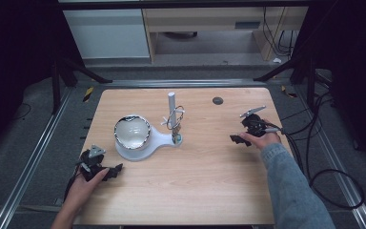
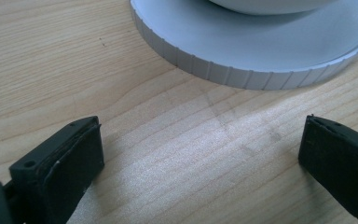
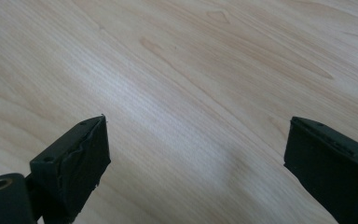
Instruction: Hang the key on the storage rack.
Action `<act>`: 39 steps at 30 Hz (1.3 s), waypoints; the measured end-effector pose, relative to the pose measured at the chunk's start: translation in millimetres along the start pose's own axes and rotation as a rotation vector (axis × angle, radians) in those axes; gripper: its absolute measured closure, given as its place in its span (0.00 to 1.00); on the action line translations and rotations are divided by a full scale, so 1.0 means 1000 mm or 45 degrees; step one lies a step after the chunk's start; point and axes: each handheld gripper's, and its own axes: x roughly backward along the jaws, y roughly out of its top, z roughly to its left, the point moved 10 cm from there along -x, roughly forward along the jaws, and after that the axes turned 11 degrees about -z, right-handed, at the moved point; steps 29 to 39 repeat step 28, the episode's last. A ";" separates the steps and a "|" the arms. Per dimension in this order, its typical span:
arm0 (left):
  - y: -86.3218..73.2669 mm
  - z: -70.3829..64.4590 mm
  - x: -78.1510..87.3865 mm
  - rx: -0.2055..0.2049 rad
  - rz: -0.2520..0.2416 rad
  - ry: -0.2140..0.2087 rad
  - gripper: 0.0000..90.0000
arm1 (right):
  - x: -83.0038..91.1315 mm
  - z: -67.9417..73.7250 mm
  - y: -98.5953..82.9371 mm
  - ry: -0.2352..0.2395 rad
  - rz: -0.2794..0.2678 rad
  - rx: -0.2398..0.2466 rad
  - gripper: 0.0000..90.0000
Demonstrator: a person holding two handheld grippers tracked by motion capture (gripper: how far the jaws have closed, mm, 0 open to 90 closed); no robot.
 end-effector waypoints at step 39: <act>0.000 0.000 0.000 -0.002 0.002 0.000 0.00 | -0.036 -0.001 -0.022 -0.070 -0.177 -0.067 0.00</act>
